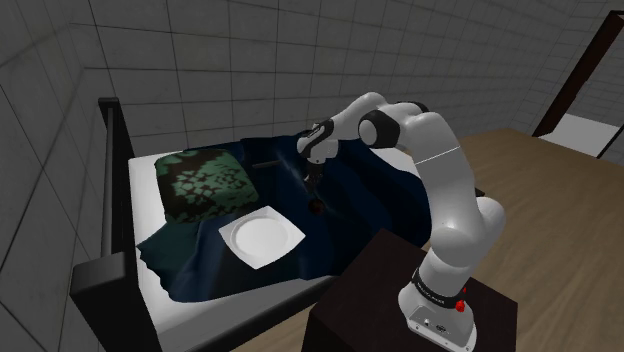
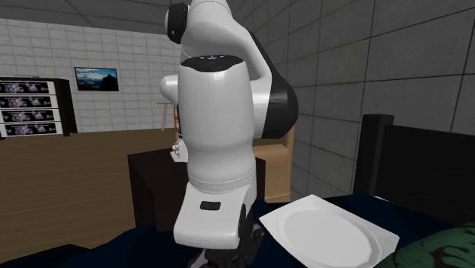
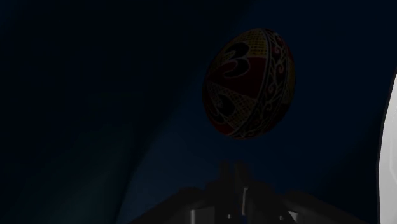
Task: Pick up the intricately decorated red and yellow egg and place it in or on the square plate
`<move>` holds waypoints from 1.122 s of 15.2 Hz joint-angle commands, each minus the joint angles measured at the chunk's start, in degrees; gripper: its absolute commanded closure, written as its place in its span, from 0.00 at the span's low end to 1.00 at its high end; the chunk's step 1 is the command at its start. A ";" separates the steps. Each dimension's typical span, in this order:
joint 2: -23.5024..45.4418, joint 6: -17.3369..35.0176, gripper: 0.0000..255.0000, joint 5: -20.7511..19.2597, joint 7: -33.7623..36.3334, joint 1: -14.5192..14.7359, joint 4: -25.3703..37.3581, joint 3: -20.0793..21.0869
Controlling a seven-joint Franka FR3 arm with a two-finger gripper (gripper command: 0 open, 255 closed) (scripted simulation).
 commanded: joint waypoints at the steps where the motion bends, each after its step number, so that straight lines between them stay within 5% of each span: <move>1: 0.00 0.00 1.00 0.00 0.00 0.00 0.00 0.00; 5: 0.00 0.00 1.00 0.00 0.00 0.00 0.00 0.00; 6: 0.00 0.00 0.00 0.00 0.00 0.00 0.00 0.00; 9: -10.56 17.71 0.00 4.81 -5.97 -0.24 -19.89 1.92; 11: -15.67 29.08 0.00 10.41 -12.22 -2.87 -30.52 5.81; 12: -17.63 34.76 0.00 14.49 -16.68 -5.68 -35.11 9.41; 14: -19.61 45.71 0.00 25.24 -28.81 -16.42 -41.97 22.03; 17: -16.65 47.28 0.00 25.04 -29.12 -17.57 -40.32 23.48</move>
